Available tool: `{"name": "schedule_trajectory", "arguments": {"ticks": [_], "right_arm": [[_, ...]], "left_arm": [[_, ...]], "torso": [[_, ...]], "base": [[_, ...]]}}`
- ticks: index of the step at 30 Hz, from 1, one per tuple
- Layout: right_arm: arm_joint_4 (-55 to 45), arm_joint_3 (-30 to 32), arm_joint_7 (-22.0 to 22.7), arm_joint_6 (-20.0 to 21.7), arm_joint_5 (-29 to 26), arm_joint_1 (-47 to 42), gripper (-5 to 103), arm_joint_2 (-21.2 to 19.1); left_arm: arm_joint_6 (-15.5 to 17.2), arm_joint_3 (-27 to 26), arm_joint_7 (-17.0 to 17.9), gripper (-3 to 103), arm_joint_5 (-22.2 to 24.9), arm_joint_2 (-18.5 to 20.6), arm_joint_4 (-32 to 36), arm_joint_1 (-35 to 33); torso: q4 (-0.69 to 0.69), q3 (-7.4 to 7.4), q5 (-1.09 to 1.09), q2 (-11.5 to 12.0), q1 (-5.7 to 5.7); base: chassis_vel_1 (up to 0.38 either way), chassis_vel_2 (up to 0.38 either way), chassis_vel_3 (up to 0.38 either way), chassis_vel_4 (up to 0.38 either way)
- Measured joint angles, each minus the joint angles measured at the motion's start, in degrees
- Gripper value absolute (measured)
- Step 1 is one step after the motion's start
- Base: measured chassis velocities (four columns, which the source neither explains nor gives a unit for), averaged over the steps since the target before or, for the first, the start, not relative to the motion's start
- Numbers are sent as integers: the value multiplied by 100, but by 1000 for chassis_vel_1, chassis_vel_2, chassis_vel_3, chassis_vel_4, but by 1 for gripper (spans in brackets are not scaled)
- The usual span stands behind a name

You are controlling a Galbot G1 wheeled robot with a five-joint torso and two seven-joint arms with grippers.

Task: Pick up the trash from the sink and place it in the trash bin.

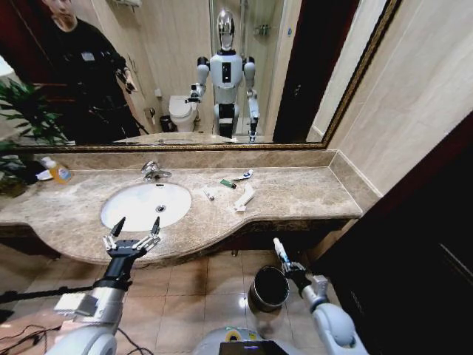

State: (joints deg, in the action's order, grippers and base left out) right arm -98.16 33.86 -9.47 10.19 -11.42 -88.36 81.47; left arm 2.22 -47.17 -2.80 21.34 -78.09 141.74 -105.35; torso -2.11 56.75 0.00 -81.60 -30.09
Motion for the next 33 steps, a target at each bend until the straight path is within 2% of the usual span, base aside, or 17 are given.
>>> {"name": "schedule_trajectory", "arguments": {"ticks": [4, 10, 18, 33], "right_arm": [[613, -8, 1, -86, 153, 244, 21, 118], [1949, 28, 70, -474, 658, 775, 21, 368], [3015, 35, 226, -854, 1145, 1324, 21, 621], [3767, 29, 303, -1108, 1260, 1503, 21, 508]], "left_arm": [[0, 0, 0, 100, 0, 0, 0, 0], [0, -1, 0, 100, 0, 0, 0, 0], [0, 0, 0, 100, 0, 0, 0, 0], [0, 0, 0, 100, 0, 0, 0, 0]], "torso": [[0, 0, 1, 0, 0], [0, 0, 0, 0, 0], [0, 0, 0, 0, 0], [0, 0, 1, 0, 0]], "base": [[0, 0, 0, 0], [0, 0, 0, 0], [0, 0, 0, 0], [0, 0, 0, 0]]}}
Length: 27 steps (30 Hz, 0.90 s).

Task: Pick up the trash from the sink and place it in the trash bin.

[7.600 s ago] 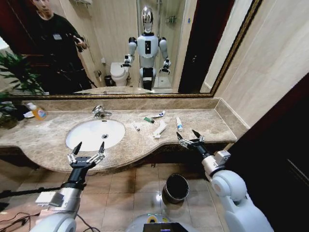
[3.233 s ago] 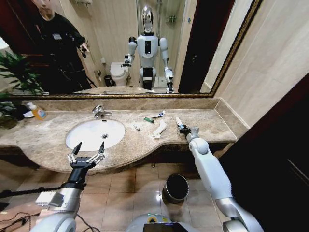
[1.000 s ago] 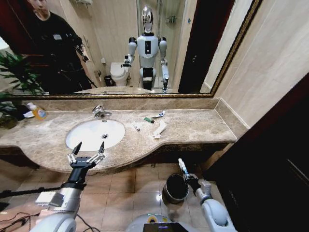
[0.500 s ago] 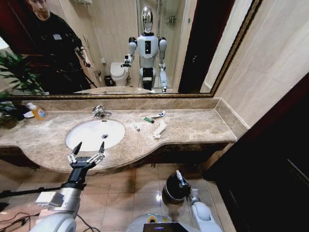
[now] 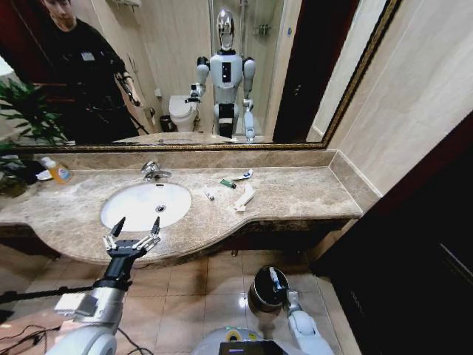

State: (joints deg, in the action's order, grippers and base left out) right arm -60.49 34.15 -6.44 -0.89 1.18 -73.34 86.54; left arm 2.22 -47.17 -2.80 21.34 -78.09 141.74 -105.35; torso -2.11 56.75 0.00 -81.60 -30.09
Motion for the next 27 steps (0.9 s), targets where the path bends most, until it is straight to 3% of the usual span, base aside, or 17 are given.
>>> {"name": "schedule_trajectory", "arguments": {"ticks": [2, 5, 6, 11, 13, 22, 27], "right_arm": [[23, -1, 0, -81, 2, -11, 20, -1], [52, -3, 57, -195, 3, -36, 36, 8], [52, -3, 57, -195, 3, -36, 36, 8], [44, -3, 155, -252, -1, -67, 58, 12], [25, -3, 159, -254, -2, -77, 58, 11], [-102, -12, 183, -253, -8, -142, 96, 42], [-129, -14, 199, -248, -9, -142, 100, 56]], "left_arm": [[0, 0, 0, 100, 0, 0, 0, 0], [0, 0, 0, 100, 0, 0, 0, 0], [0, 0, 0, 100, 0, 0, 0, 0], [0, 0, 0, 100, 0, 0, 0, 0], [0, 0, 0, 100, 0, 0, 0, 0], [0, 0, 0, 100, 0, 0, 0, 0], [0, 0, 0, 100, 0, 0, 0, 0]], "torso": [[0, 0, 0, 0, 0], [0, 0, 0, 0, 0], [0, 0, 0, 0, 0], [0, 0, 0, 0, 0], [0, 0, 0, 0, 0], [0, 0, 0, 0, 0], [0, 0, 0, 0, 0]], "base": [[0, 0, 0, 0], [0, 0, 0, 0], [0, 0, 0, 0], [0, 0, 0, 0], [0, 0, 0, 0], [0, 0, 0, 0], [0, 0, 0, 0]]}}
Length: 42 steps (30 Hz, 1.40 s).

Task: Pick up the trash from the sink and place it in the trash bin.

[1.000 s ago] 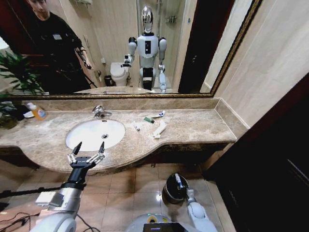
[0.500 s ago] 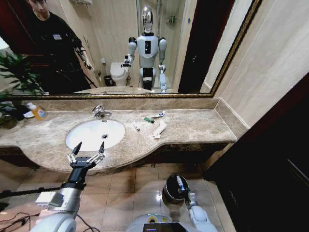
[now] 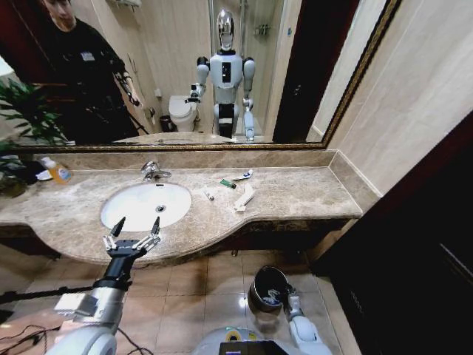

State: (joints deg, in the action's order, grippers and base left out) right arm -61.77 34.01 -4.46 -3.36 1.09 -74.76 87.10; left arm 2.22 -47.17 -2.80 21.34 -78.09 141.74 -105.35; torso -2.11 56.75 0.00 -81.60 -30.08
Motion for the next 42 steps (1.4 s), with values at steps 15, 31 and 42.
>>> {"name": "schedule_trajectory", "arguments": {"ticks": [15, 31, 42], "right_arm": [[-200, -2, 6, 42, -23, -58, 100, 14], [-1237, 26, 2, 411, -448, -495, 100, -29], [-3335, 44, -47, 829, -1062, -1243, 100, -212]], "left_arm": [[0, 0, 0, 100, 0, 0, 0, 0], [0, 0, 0, 100, 0, 0, 0, 0], [0, -1, 0, 100, 0, 0, 0, 0]], "torso": [[0, 0, 0, 0, 0], [0, 0, -1, 0, 0], [0, 0, 0, 0, 1]], "base": [[0, 0, 0, 0], [0, 0, 0, 0], [0, 0, 0, 0]]}}
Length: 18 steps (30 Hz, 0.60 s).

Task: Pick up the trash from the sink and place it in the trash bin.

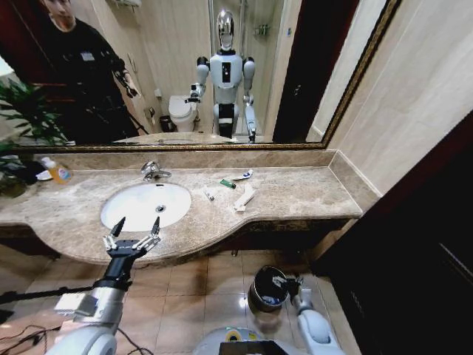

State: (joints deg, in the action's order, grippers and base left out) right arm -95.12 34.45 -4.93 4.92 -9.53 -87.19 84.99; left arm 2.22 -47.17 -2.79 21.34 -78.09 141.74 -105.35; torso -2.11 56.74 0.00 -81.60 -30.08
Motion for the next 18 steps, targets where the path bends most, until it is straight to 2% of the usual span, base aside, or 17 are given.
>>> {"name": "schedule_trajectory", "arguments": {"ticks": [1, 9, 15, 18], "right_arm": [[-583, -23, 5, 128, -135, -169, 100, -8], [-2159, -149, 165, 362, -233, -546, 100, -50], [-2810, -234, 231, 640, -383, -424, 100, -117], [-2959, -341, 257, 921, -534, 20, 100, -208]], "left_arm": [[0, 0, 0, 100, 0, 1, 0, 0], [0, 0, 0, 100, 0, 0, 0, 0], [0, 0, 0, 100, 0, 0, 0, 0], [0, 0, 0, 100, 0, 0, 0, 0]], "torso": [[0, 0, 0, 0, 0], [0, 0, 0, 0, 0], [0, 0, 1, 0, 0], [0, 0, 0, 0, 0]], "base": [[0, 0, 0, 0], [0, 0, 0, 0], [0, 0, 0, 0], [0, 0, 0, 0]]}}
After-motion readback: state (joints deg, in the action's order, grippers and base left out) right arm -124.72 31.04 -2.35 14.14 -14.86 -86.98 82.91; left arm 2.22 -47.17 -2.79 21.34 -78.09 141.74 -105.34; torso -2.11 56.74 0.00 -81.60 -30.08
